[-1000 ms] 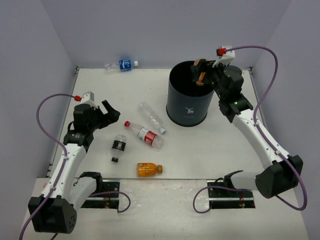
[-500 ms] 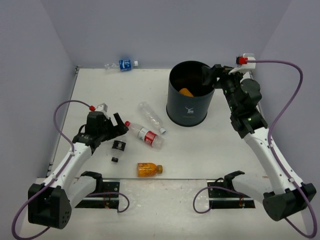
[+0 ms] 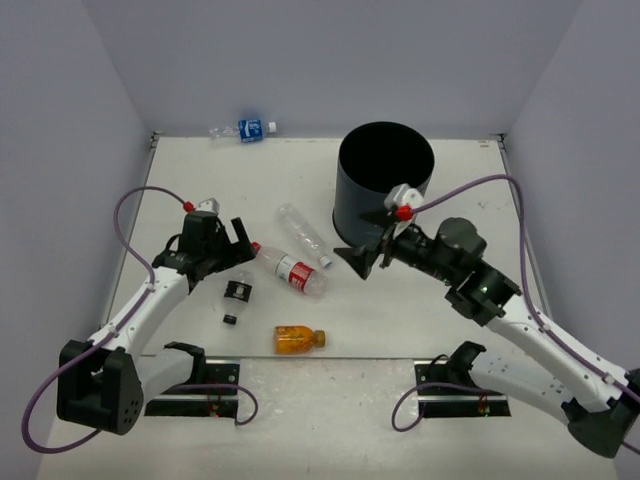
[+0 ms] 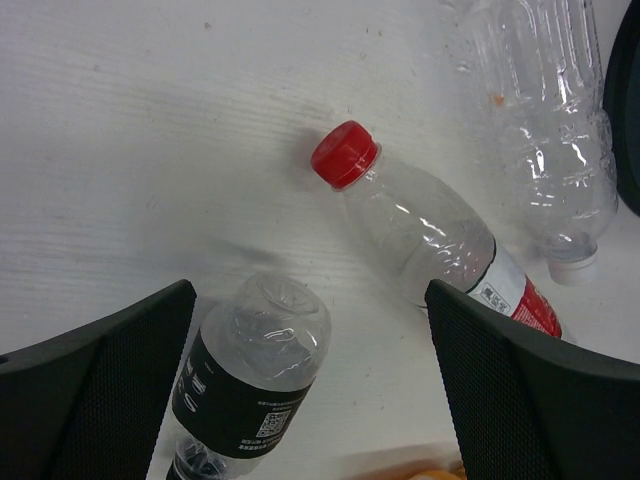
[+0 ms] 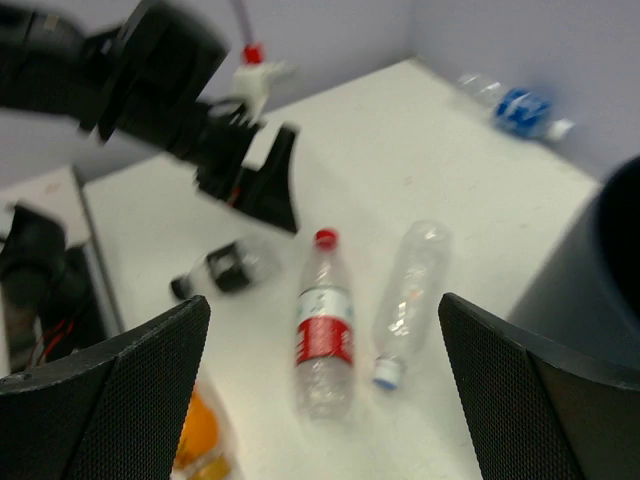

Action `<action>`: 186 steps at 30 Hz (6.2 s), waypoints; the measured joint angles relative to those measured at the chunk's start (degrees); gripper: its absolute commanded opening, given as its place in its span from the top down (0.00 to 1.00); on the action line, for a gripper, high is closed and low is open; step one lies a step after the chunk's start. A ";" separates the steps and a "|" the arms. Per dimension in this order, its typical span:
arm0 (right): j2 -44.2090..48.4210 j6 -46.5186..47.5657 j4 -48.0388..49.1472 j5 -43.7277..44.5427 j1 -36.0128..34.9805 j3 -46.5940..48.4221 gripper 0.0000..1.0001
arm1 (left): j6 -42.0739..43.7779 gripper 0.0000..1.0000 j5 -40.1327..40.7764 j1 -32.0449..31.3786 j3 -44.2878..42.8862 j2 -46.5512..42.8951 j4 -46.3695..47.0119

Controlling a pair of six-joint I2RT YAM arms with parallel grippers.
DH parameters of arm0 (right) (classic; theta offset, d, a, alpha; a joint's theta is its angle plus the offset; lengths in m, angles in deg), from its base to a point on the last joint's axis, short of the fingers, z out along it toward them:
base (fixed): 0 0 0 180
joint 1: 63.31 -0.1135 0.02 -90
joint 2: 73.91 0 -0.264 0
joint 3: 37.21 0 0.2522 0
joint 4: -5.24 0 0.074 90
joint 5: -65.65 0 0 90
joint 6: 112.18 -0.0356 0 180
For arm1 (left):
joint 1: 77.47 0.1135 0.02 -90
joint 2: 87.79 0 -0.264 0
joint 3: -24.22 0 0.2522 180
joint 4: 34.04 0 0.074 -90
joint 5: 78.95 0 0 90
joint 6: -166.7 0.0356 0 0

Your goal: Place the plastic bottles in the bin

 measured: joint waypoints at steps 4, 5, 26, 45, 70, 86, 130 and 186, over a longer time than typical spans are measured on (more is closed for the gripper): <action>-4.82 5.45 -1.89 -0.87 -9.45 -3.13 0.01 | 0.02 0.00 1.15 -0.02 -2.22 0.43 -0.85; -6.39 7.29 -2.09 -0.80 -12.45 -4.20 0.01 | 0.02 0.00 1.24 -0.02 -2.65 0.36 -0.89; -41.96 16.39 7.29 -0.81 -30.21 -3.30 0.02 | 0.39 0.00 3.13 -0.11 -3.41 -4.87 -1.38; -46.56 14.77 10.93 5.34 -31.18 -1.93 0.98 | -3.01 0.00 3.07 -0.11 1.04 -8.16 -0.86; -26.82 -5.32 15.68 26.37 11.81 21.39 0.91 | -4.23 0.00 -0.23 -0.13 6.11 -12.32 -4.78; -28.25 -16.57 5.25 27.37 17.21 23.52 0.01 | -5.11 0.00 -3.06 -0.13 11.21 -10.45 -3.24; 15.27 -24.77 0.79 16.22 17.38 -13.06 0.01 | -2.33 0.84 -8.38 -1.02 -1.23 -22.67 2.09; -16.36 -24.04 29.03 17.58 -0.59 -7.36 0.74 | -7.07 0.00 -0.05 -27.19 -5.85 -9.48 29.71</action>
